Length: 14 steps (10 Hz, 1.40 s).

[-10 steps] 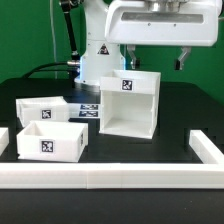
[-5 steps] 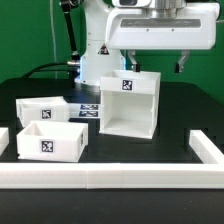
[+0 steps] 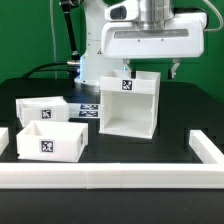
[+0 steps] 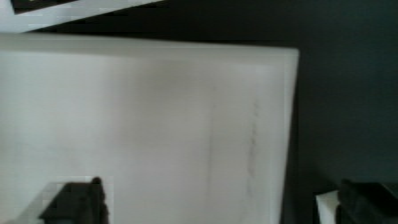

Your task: Assemble drawer

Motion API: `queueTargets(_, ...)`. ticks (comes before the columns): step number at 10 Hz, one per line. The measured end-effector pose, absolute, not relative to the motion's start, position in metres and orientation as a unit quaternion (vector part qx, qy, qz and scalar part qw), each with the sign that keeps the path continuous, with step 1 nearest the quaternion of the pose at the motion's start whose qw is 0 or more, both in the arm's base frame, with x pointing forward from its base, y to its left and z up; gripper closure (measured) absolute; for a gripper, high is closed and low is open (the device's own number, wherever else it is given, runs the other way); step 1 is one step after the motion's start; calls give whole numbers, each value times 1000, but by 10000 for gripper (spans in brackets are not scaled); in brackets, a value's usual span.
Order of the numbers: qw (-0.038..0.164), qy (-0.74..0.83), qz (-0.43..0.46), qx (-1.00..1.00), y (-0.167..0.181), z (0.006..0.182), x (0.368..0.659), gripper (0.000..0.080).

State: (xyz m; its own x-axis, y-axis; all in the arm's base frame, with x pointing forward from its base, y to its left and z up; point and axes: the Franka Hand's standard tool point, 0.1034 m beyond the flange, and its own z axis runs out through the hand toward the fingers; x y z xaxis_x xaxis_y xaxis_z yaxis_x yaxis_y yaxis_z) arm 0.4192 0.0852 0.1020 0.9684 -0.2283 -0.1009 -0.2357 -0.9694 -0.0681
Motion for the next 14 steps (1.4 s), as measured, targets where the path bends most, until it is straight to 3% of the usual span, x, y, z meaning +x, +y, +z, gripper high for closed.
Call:
queueTargets(3, 40, 113, 51, -991, 91, 96, 419, 158)
queueTargets(4, 40, 112, 52, -992, 92, 96, 419, 321)
queueTargets(5, 40, 112, 52, -992, 91, 95, 419, 321)
queueTargets(6, 40, 112, 52, -992, 91, 95, 419, 505)
queueTargets(7, 40, 112, 52, -992, 91, 95, 419, 640)
queueTargets(8, 40, 112, 52, -992, 91, 95, 419, 640)
queueTargets(9, 40, 112, 52, -992, 91, 95, 419, 762)
queueTargets(14, 40, 112, 52, -992, 91, 95, 419, 763)
